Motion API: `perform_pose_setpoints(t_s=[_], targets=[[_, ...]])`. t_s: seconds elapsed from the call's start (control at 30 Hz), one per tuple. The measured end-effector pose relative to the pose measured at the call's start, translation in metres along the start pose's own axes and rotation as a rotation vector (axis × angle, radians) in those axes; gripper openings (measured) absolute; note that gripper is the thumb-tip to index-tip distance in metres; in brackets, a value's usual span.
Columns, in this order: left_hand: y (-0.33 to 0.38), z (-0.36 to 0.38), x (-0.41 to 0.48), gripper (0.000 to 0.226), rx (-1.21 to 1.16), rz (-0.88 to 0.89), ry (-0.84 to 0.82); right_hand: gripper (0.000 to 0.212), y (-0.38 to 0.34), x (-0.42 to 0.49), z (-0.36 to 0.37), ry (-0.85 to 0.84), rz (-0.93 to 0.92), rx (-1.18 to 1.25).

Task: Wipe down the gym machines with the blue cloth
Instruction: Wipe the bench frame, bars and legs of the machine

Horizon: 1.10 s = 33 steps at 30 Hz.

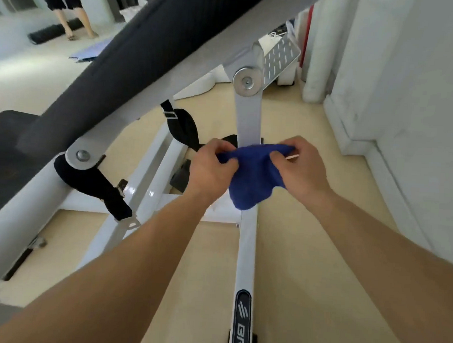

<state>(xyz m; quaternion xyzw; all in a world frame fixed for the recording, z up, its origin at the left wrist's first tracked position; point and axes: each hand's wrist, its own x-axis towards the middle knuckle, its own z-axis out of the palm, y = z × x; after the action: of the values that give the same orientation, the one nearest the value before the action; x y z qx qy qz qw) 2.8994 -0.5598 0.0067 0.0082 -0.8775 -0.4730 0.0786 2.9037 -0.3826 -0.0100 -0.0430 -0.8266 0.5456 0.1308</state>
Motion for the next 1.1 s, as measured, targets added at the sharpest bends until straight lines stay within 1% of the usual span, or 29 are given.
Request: perform_pose_setpoints(t_s=[0.1,0.17,0.23,0.3,0.37,0.4,0.43,0.5,0.57,0.7,0.77,0.83,0.93,1.03,1.1], targets=[[0.027,-0.006,0.041,0.018,-0.13,0.133,0.147,0.007,-0.031,0.032,-0.002,0.109,-0.019,0.074],[0.034,-0.006,0.058,0.018,-0.148,0.189,0.231,0.009,-0.044,0.049,0.006,0.141,-0.036,0.157],[0.032,0.003,0.072,0.018,-0.172,0.221,0.286,0.018,-0.046,0.063,0.014,0.177,-0.064,0.2],[0.029,0.013,0.077,0.021,-0.232,0.22,0.318,0.031,-0.045,0.074,0.023,0.207,-0.114,0.19],[0.027,0.022,0.078,0.026,-0.319,0.185,0.4,0.044,-0.038,0.08,0.03,0.203,-0.144,0.151],[0.027,0.027,0.077,0.029,-0.37,0.149,0.45,0.05,-0.032,0.082,0.033,0.198,-0.13,0.148],[0.028,0.033,0.076,0.03,-0.413,0.11,0.494,0.05,-0.025,0.084,0.034,0.196,-0.112,0.149],[0.029,0.045,0.072,0.025,-0.453,0.044,0.535,0.041,-0.014,0.086,0.038,0.177,-0.113,0.126],[0.028,0.055,0.069,0.017,-0.423,0.013,0.507,0.036,-0.008,0.082,0.048,0.109,-0.166,0.055],[0.027,0.066,0.069,0.031,-0.321,0.065,0.321,0.053,0.0,0.076,0.057,-0.07,-0.257,-0.023],[0.025,0.058,0.071,0.033,-0.279,0.121,0.254,0.058,-0.006,0.085,0.054,-0.097,-0.276,-0.07],[0.026,0.046,0.076,0.031,-0.241,0.193,0.193,0.06,-0.018,0.096,0.047,-0.1,-0.296,-0.119],[0.025,0.036,0.087,0.028,-0.204,0.291,0.158,0.063,-0.023,0.105,0.042,-0.064,-0.379,-0.125],[0.016,0.043,0.093,0.034,-0.165,0.372,0.172,0.064,-0.016,0.105,0.053,0.028,-0.412,-0.102],[0.003,0.053,0.096,0.038,-0.159,0.396,0.186,0.062,-0.005,0.105,0.065,0.072,-0.425,-0.062]])
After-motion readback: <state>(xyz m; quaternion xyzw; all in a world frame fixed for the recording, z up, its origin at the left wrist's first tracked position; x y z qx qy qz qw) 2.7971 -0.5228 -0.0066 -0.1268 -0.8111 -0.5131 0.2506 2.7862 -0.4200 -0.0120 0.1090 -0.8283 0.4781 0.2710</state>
